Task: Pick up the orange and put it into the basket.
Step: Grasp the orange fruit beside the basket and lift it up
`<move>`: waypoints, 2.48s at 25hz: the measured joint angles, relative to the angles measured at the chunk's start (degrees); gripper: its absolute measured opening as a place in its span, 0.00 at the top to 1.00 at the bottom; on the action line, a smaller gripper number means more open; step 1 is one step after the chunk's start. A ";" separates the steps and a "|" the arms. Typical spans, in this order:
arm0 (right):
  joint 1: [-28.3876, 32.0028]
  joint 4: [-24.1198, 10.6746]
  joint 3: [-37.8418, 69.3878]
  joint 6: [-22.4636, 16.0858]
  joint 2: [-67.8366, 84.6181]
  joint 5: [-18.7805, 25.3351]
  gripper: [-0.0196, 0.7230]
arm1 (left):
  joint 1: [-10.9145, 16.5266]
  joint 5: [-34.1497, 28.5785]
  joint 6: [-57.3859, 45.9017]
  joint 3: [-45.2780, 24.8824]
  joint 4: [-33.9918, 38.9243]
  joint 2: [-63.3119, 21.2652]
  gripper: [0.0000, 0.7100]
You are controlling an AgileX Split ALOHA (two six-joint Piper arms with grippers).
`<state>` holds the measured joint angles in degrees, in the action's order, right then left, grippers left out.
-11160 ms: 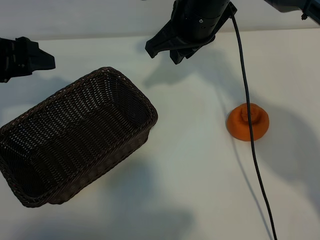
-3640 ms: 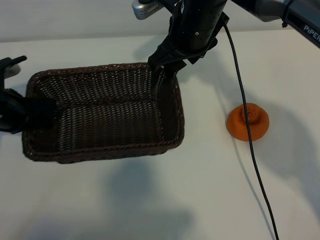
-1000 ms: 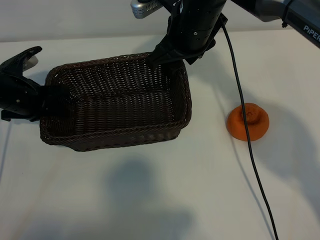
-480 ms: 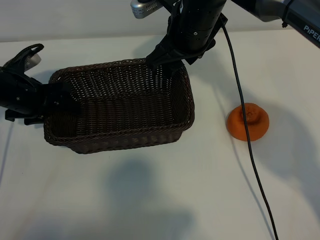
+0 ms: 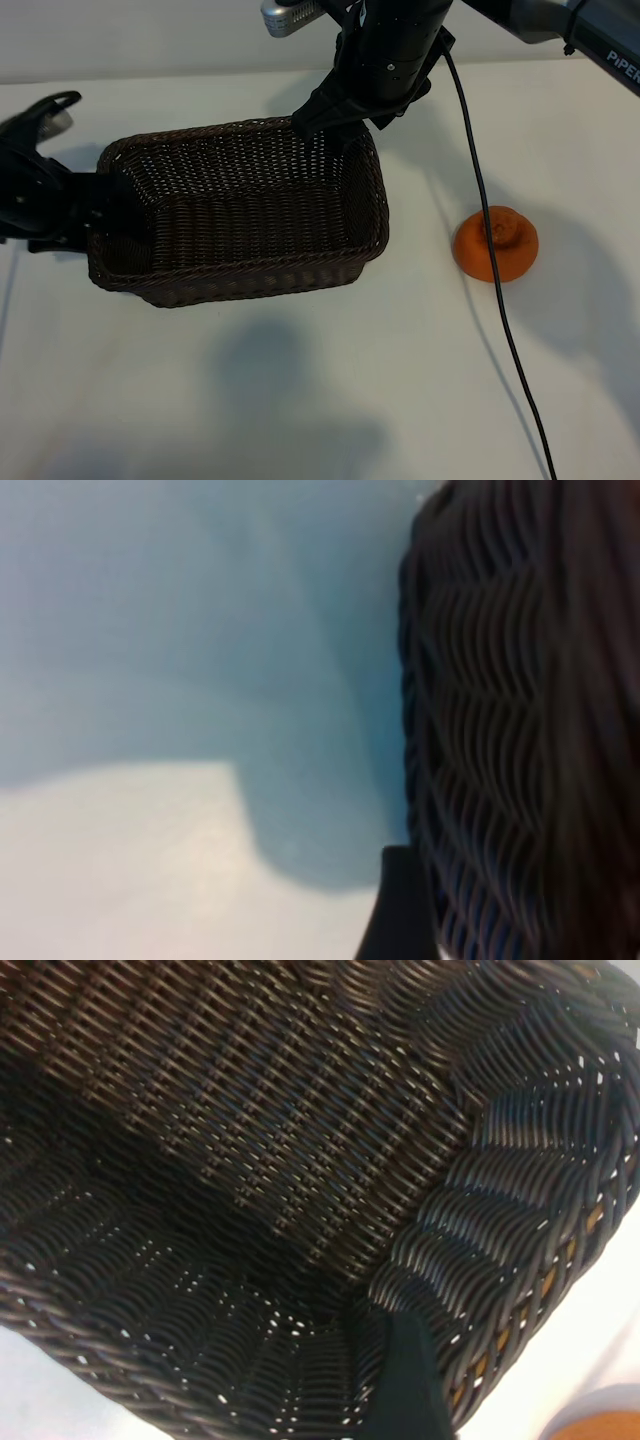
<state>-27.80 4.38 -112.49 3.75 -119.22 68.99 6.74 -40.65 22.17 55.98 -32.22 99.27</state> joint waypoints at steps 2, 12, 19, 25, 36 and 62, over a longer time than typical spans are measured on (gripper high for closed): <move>0.00 0.00 0.00 0.00 0.00 0.00 0.27 | 0.00 -0.12 -1.73 0.00 2.06 -2.12 0.16; 0.00 0.00 0.00 0.00 0.00 0.00 0.27 | 0.00 -2.20 -4.25 0.00 5.36 -12.60 0.16; 0.00 0.00 0.00 0.00 0.00 0.00 0.27 | 0.00 -2.20 -4.36 0.00 5.42 -17.15 0.16; 0.00 -2.11 0.00 -0.79 0.34 0.04 0.27 | 0.00 -2.14 -4.36 0.00 5.42 -17.36 0.16; 1.48 -10.05 0.00 -4.50 6.36 0.95 0.27 | 0.00 -2.04 -4.36 0.00 5.37 -17.36 0.17; 11.89 -7.49 21.22 -5.90 6.81 -5.53 0.27 | 0.00 -1.15 -4.36 0.00 5.37 -17.36 0.17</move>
<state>-15.91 -3.10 -91.27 -2.15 -112.41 63.46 6.74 -41.80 17.81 55.98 -26.84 81.90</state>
